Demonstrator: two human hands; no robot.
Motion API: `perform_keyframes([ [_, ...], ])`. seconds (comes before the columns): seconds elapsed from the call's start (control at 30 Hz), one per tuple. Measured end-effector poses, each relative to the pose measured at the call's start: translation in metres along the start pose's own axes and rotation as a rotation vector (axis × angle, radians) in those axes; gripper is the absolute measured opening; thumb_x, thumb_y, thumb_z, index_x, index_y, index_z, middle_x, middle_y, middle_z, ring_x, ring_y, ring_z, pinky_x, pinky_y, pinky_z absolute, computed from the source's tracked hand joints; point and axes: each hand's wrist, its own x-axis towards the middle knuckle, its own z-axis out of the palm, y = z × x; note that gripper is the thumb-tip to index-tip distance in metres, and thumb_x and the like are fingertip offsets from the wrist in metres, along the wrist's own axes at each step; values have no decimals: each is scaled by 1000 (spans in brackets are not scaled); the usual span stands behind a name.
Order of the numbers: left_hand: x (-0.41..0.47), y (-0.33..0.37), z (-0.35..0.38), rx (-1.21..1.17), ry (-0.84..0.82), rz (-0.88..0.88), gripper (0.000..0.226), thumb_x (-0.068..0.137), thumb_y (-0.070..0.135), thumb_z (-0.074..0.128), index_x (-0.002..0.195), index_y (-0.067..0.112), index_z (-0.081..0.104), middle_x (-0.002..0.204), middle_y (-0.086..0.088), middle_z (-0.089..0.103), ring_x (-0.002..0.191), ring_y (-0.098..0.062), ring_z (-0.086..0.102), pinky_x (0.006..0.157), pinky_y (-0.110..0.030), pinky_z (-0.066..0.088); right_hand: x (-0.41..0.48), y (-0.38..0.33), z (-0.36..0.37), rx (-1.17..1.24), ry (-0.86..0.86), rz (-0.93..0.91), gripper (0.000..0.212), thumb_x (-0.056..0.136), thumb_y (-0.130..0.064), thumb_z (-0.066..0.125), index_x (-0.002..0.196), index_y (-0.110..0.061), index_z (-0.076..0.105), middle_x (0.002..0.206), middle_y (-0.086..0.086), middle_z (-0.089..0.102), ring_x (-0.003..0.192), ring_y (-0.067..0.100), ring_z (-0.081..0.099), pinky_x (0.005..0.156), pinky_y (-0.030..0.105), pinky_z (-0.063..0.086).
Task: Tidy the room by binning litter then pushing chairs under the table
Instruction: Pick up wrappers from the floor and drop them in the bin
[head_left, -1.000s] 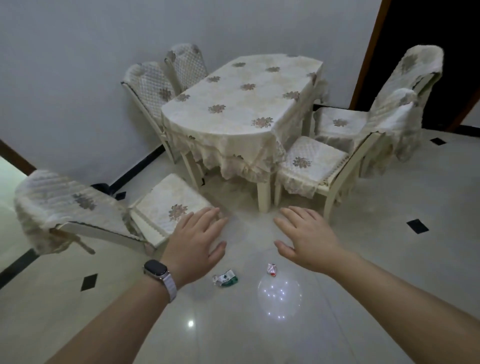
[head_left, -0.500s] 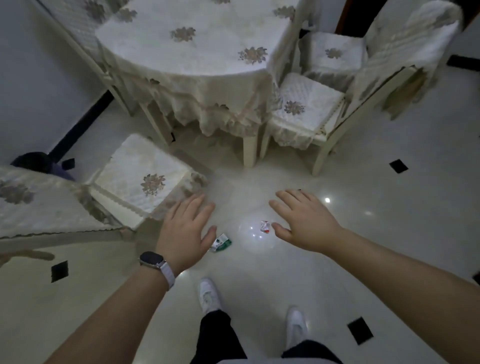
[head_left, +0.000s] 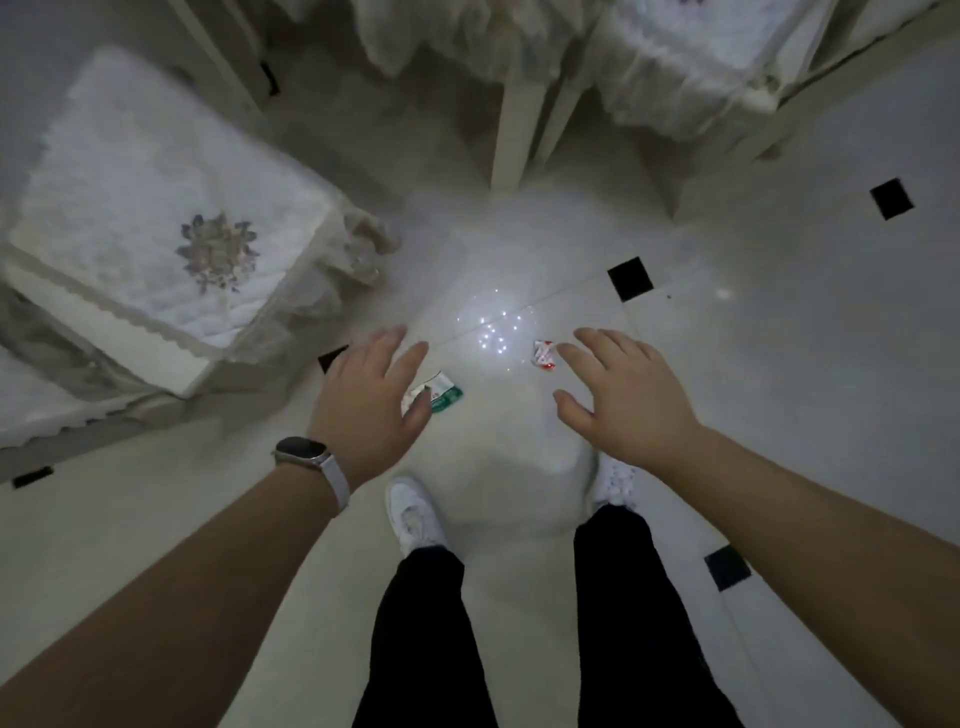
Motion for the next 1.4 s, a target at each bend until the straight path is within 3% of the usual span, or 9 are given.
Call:
perform_keyframes([
  [0.2,24,-23,141,-80,-82,-166,54,88,36,52,134,7,55,144,-22,48,124,-40,52,97,-52,44,40,68,137,119,-89,67,58,87,-45,45,129,-7,59,133,15,57,115,35,56,91,45,48],
  [0.5,52,-68,355,-82,-129,-505,66,86,51,43,138,11,51,147,-20,44,131,-39,46,104,-54,39,86,155,328,117,-185,64,55,85,-41,60,129,-8,56,132,15,55,113,36,54,87,45,48],
  [0.67,65,-102,451,-89,-168,-648,67,89,50,59,145,17,42,155,-15,33,138,-38,35,109,-53,32,98,201,415,90,-264,132,63,86,-43,64,138,-11,46,138,13,47,117,34,49,89,44,46],
  [0.87,71,-147,530,-171,-223,-835,87,81,64,64,151,26,29,160,-10,21,145,-36,21,115,-53,25,129,233,484,96,-310,184,70,82,-42,67,141,-17,37,139,11,40,118,35,46,87,48,48],
  [1.03,68,-167,559,-120,-125,-714,73,77,55,72,137,25,45,145,-11,38,130,-40,38,100,-56,39,147,239,521,58,-387,202,63,82,-37,67,136,-21,40,134,11,40,115,36,45,88,47,48],
  [1.17,70,-168,562,-14,-84,-646,46,83,46,67,112,10,62,131,-19,47,116,-44,44,91,-55,44,152,239,532,-3,-412,173,42,88,-32,62,122,-9,54,117,15,49,104,38,50,81,43,48],
  [1.27,74,-170,559,10,-101,-630,30,88,35,61,99,7,66,123,-20,51,109,-45,49,89,-52,44,155,235,528,-7,-462,145,22,89,-26,57,101,-8,58,95,9,49,88,33,53,70,35,41],
  [1.4,77,-168,554,-94,-170,-554,39,87,46,60,107,12,64,114,-17,57,103,-42,55,87,-49,45,155,222,518,46,-458,148,10,91,-24,54,87,-16,50,88,4,49,77,26,50,66,31,33],
])
